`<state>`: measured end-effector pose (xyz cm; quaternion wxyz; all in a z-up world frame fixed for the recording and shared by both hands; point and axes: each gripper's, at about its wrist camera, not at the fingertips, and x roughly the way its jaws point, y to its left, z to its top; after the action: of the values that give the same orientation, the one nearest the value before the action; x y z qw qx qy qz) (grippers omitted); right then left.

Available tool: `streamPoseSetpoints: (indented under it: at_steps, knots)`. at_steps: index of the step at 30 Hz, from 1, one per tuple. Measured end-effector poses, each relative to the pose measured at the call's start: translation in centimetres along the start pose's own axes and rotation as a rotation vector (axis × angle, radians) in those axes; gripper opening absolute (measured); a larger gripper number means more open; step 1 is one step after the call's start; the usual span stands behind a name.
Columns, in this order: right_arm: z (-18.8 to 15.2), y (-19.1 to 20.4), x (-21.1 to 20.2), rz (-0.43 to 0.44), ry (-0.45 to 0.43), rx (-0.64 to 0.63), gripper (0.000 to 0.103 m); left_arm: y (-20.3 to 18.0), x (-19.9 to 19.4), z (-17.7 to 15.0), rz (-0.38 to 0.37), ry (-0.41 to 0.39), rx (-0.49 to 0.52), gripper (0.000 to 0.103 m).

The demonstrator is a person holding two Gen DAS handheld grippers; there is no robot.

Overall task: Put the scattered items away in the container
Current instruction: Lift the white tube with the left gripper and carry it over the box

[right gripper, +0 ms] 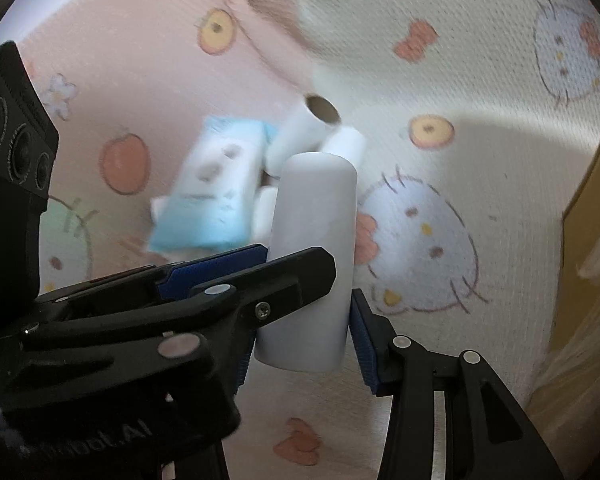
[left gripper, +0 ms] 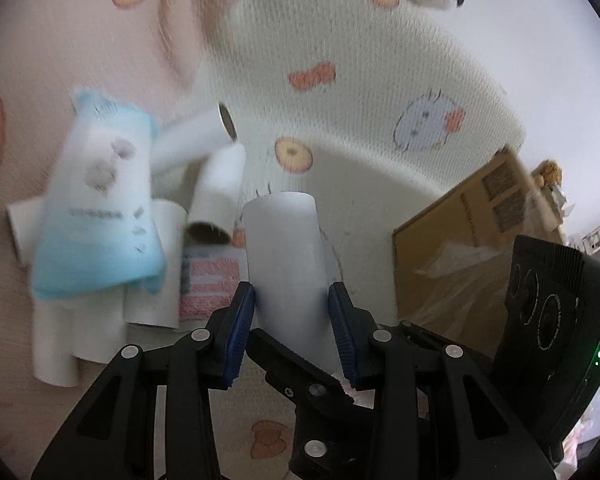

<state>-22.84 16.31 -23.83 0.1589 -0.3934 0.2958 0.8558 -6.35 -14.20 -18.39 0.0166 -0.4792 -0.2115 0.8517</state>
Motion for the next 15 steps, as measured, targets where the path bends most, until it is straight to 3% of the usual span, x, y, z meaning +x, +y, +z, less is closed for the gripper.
streamPoseSetpoints:
  at_steps: [3, 10, 15]
  knots:
    - [1.1, 0.8, -1.6, 0.027, -0.062, -0.019, 0.042, -0.6, -2.2, 0.8, -0.006, -0.039, 0.006, 0.042]
    - [3.6, 3.4, -5.3, 0.075, -0.145, -0.091, 0.042, -4.9, -7.6, 2.2, 0.121, -0.173, 0.152, 0.042]
    - [5.0, 5.0, -8.9, 0.067, -0.242, -0.133, 0.042, -6.8, -11.1, 3.1, 0.129, -0.261, 0.207, 0.042]
